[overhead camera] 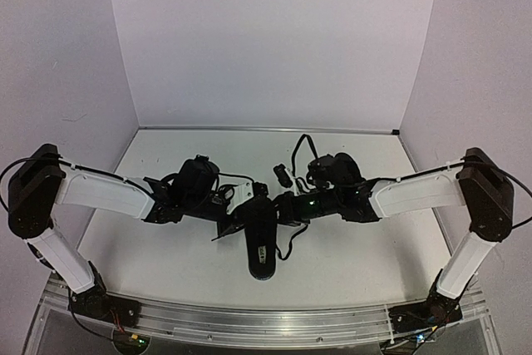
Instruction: Tie the shoes
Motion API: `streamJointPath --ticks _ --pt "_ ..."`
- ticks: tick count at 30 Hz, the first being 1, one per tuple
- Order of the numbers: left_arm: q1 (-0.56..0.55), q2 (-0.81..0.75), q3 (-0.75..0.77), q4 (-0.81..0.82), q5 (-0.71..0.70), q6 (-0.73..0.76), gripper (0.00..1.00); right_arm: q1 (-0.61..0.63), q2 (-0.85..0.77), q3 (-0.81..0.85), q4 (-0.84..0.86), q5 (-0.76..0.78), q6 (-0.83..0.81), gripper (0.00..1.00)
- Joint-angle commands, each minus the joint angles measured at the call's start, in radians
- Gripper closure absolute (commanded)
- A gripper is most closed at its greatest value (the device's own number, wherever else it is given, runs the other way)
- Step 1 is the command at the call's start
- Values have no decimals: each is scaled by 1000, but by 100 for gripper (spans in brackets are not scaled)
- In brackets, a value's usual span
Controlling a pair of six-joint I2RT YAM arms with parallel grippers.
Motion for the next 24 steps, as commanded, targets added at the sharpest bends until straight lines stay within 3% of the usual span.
streamJointPath --ticks 1,4,7,14,24 --pt "-5 -49 0 51 0 -5 100 4 12 30 17 24 12 74" --pt "-6 -49 0 51 3 -2 100 4 11 31 14 27 11 82" --pt "-5 -46 6 38 4 2 100 4 8 34 12 28 8 99" --pt "-4 -82 -45 54 -39 -12 73 4 -66 22 -42 92 -15 100" --pt "-4 4 -8 63 -23 -28 68 4 -105 -5 -88 126 -25 100"
